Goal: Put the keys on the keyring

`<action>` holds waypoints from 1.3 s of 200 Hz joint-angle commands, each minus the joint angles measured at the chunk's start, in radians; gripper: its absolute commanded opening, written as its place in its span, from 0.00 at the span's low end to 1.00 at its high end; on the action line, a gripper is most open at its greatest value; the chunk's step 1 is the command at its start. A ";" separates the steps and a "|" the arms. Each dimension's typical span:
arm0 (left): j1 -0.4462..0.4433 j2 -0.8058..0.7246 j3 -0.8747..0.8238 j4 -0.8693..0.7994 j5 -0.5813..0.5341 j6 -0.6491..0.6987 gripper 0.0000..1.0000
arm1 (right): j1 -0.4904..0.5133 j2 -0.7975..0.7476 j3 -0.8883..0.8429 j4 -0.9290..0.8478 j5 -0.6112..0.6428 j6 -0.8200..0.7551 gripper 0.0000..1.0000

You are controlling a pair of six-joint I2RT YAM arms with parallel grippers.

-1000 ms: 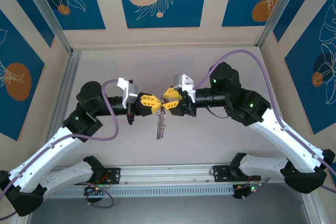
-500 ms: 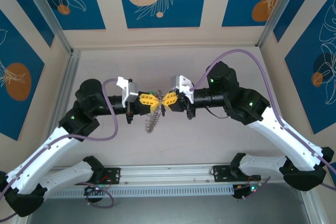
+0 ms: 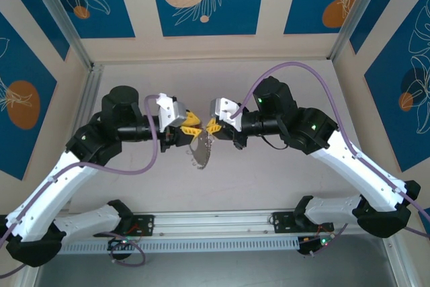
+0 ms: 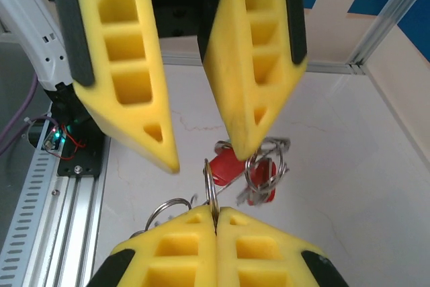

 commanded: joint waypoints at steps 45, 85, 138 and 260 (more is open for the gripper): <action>-0.011 0.033 0.057 -0.067 -0.026 0.054 0.30 | 0.052 0.037 0.065 -0.021 0.069 -0.067 0.00; -0.024 0.049 0.069 -0.105 -0.046 0.077 0.15 | 0.058 0.036 0.070 -0.021 0.071 -0.073 0.00; -0.029 0.046 0.071 -0.148 -0.050 0.090 0.22 | 0.058 0.025 0.065 -0.021 0.070 -0.071 0.00; -0.023 -0.027 -0.011 0.042 0.031 0.000 0.00 | 0.049 0.006 0.016 -0.016 0.036 -0.038 0.16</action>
